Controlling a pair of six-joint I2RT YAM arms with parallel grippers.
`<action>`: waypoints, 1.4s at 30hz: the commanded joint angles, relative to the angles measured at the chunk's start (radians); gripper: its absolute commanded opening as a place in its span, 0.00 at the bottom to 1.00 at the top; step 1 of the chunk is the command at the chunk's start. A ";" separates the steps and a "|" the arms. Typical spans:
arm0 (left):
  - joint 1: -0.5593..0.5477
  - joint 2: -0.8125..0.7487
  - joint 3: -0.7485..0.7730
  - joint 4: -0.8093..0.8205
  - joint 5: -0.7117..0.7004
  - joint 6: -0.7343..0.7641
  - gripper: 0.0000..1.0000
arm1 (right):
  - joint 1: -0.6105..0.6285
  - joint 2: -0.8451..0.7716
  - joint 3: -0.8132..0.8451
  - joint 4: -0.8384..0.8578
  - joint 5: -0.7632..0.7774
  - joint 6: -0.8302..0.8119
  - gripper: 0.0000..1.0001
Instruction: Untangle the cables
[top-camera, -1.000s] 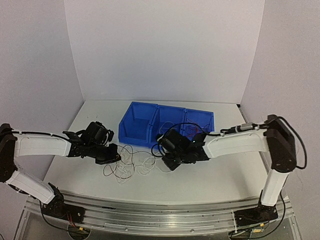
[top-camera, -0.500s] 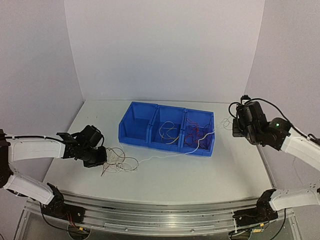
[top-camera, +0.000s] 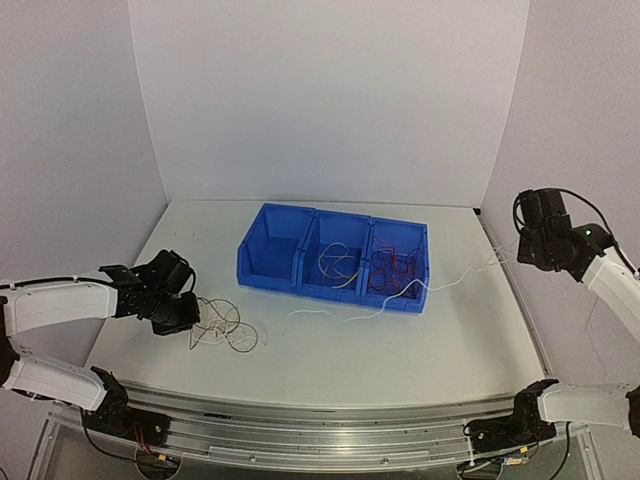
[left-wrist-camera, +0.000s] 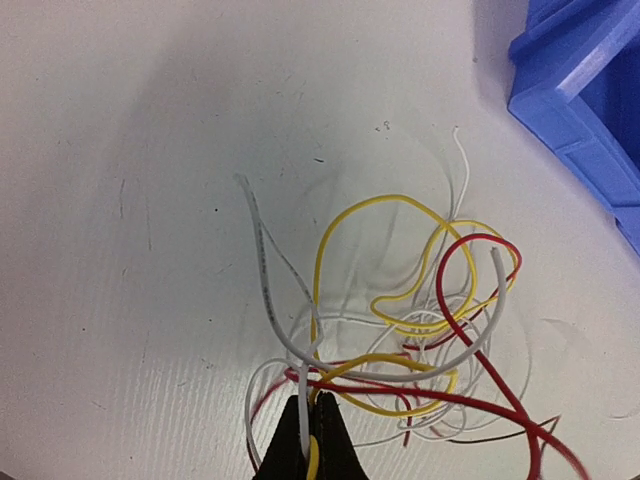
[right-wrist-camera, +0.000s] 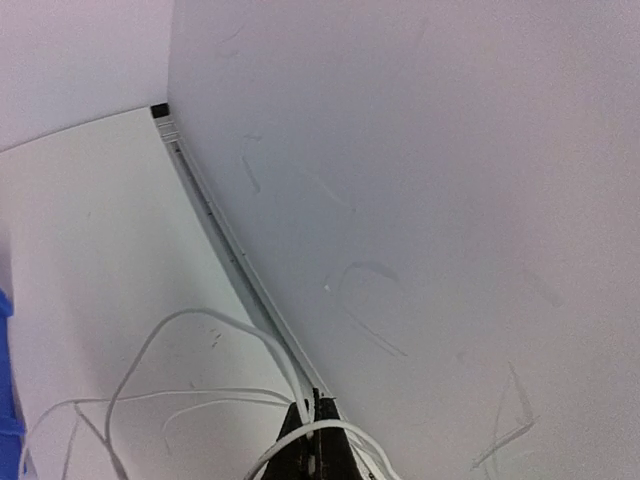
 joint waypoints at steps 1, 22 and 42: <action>0.027 -0.027 -0.027 -0.050 -0.036 -0.014 0.00 | -0.131 -0.023 0.099 -0.069 -0.003 -0.011 0.00; 0.069 -0.076 0.025 0.045 0.131 0.104 0.13 | -0.339 -0.007 0.199 -0.086 -0.909 0.035 0.00; -0.215 0.143 0.524 -0.359 -0.233 0.048 1.00 | 0.275 0.193 -0.116 0.067 -1.074 0.181 0.00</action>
